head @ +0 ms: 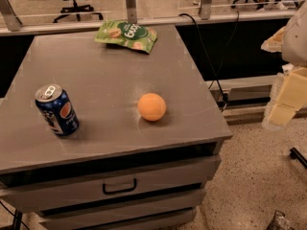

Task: Move green rice chip bag near orange

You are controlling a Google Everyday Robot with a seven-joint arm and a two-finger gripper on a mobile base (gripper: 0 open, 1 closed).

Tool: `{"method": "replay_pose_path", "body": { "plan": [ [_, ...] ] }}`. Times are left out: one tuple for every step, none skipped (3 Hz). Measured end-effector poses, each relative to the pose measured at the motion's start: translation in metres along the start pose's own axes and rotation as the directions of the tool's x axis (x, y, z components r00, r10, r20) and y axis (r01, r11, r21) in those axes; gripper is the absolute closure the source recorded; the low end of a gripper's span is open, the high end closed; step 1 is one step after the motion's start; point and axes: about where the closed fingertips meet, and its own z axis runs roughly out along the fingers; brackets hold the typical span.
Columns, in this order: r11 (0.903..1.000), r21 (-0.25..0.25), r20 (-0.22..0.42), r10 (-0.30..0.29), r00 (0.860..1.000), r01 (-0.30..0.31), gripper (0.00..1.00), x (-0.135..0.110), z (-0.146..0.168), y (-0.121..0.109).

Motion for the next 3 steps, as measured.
{"method": "replay_pose_path", "body": {
  "plan": [
    [1.0000,0.000,0.000,0.000,1.000,0.000,0.00,0.000,0.000,0.000],
    [0.9995,0.022,0.003,-0.023,1.000,0.023,0.00,-0.009,0.002,-0.017],
    [0.9944,0.039,0.031,-0.100,0.995,0.098,0.00,-0.030,0.021,-0.069]
  ]
}}
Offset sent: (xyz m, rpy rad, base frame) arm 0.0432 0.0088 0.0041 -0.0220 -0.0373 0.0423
